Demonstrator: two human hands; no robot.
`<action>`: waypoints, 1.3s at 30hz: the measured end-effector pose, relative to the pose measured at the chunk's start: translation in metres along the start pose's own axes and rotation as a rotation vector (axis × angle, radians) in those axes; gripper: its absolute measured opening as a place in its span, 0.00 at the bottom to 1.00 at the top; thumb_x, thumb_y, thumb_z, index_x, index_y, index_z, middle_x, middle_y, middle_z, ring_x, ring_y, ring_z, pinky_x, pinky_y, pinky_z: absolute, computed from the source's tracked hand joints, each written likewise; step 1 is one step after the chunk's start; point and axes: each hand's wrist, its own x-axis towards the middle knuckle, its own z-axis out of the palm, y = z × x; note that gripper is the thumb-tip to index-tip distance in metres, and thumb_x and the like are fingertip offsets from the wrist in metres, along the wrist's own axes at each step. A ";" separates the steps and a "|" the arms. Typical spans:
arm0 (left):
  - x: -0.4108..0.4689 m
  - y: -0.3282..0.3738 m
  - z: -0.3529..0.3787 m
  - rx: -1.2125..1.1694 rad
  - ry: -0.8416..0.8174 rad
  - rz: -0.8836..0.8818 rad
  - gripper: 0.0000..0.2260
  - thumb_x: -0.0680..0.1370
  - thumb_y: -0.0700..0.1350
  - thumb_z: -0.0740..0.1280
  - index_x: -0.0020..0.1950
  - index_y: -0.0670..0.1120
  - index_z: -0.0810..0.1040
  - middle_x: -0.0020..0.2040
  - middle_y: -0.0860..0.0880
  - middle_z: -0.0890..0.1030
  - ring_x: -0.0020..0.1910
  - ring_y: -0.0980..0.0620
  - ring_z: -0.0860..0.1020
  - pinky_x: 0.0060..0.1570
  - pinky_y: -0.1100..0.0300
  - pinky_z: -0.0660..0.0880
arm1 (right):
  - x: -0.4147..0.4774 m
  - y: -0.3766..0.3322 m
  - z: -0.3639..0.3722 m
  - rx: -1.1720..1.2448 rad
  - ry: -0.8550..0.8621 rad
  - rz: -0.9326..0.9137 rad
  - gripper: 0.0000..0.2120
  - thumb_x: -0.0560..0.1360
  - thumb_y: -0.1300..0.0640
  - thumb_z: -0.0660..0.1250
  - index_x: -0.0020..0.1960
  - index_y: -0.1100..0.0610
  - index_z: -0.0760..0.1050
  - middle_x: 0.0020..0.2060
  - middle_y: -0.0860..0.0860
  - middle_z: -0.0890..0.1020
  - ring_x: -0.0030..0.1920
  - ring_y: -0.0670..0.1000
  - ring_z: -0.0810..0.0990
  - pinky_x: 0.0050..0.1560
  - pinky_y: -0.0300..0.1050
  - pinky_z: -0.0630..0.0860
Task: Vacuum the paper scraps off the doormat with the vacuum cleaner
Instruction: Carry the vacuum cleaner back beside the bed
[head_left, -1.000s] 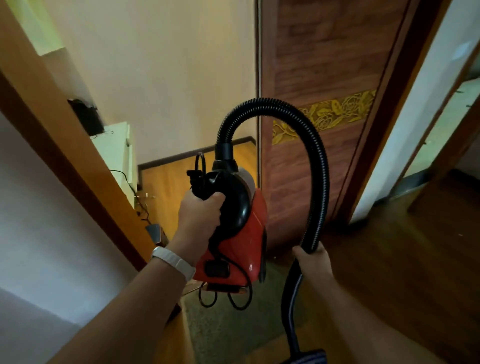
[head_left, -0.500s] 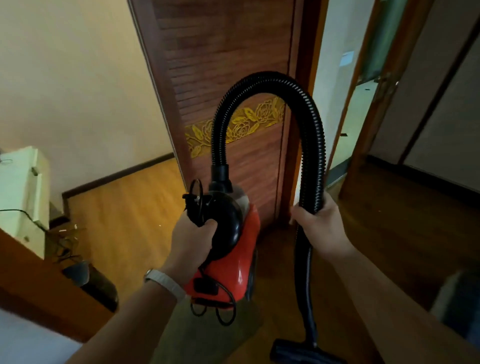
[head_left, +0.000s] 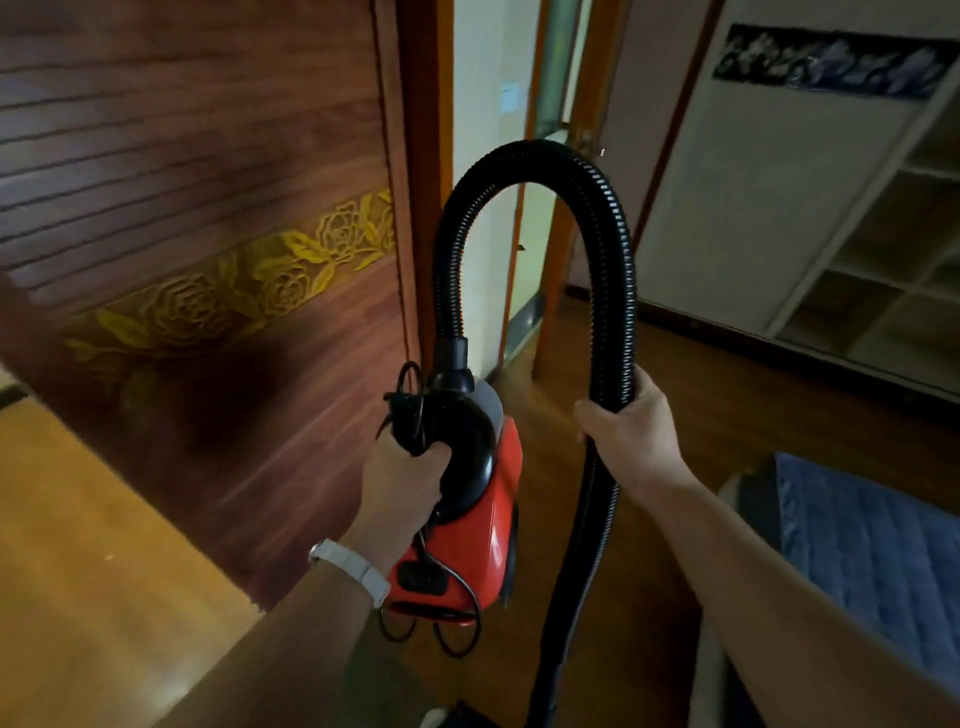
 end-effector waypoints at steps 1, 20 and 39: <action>0.017 0.007 0.008 -0.007 -0.024 0.011 0.02 0.76 0.37 0.66 0.46 0.38 0.77 0.26 0.46 0.75 0.19 0.54 0.73 0.21 0.64 0.70 | 0.014 0.000 -0.001 -0.018 0.030 0.014 0.14 0.72 0.66 0.71 0.49 0.51 0.72 0.35 0.54 0.79 0.32 0.48 0.78 0.30 0.38 0.77; 0.227 0.094 0.226 0.183 -0.350 0.215 0.02 0.73 0.39 0.66 0.44 0.45 0.75 0.29 0.48 0.77 0.23 0.52 0.76 0.22 0.64 0.69 | 0.218 0.075 -0.103 -0.078 0.433 0.165 0.11 0.70 0.67 0.70 0.46 0.56 0.71 0.36 0.58 0.77 0.33 0.52 0.76 0.28 0.38 0.75; 0.369 0.185 0.496 0.241 -0.403 0.268 0.02 0.74 0.38 0.67 0.43 0.43 0.75 0.28 0.45 0.76 0.21 0.51 0.74 0.20 0.63 0.69 | 0.459 0.152 -0.262 -0.022 0.497 0.233 0.12 0.70 0.69 0.70 0.42 0.55 0.70 0.33 0.52 0.74 0.30 0.47 0.74 0.28 0.38 0.74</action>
